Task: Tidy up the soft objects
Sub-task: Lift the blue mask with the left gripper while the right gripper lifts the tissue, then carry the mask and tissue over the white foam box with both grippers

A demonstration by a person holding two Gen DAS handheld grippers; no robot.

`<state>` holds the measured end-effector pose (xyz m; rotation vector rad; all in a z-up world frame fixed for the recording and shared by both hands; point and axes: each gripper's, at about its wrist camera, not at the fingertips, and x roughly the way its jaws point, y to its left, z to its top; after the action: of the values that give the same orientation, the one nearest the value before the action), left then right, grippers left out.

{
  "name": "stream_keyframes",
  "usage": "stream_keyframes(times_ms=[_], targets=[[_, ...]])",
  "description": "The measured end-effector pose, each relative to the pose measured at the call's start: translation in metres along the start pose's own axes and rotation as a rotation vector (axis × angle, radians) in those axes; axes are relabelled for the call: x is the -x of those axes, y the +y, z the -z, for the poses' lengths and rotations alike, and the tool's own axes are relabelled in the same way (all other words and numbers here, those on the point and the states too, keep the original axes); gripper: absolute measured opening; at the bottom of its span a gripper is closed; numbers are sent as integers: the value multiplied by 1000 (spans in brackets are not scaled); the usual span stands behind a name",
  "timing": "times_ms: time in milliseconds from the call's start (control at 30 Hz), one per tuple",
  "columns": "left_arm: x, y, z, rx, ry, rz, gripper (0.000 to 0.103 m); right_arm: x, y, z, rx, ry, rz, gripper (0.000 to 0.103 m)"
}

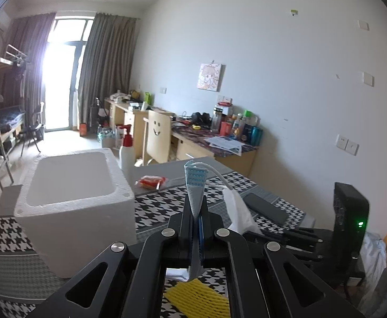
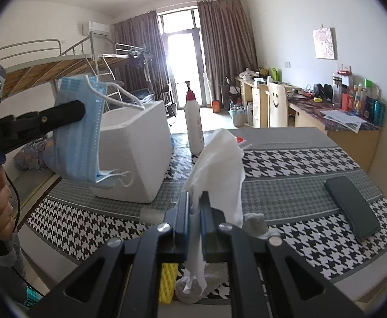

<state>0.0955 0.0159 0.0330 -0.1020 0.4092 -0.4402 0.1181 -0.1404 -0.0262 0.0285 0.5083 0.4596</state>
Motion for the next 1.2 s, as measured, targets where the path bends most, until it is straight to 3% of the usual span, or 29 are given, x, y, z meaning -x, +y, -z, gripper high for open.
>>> stream_keyframes(times_ms=[367, 800, 1200], targets=[[4, 5, -4, -3, -17, -56, 3, 2, 13, -16, 37, -30, -29, 10], [0, 15, -22, -29, -42, -186, 3, 6, 20, -40, 64, -76, -56, 10], [4, 22, -50, -42, -93, -216, 3, 10, 28, -67, 98, -128, -76, 10]])
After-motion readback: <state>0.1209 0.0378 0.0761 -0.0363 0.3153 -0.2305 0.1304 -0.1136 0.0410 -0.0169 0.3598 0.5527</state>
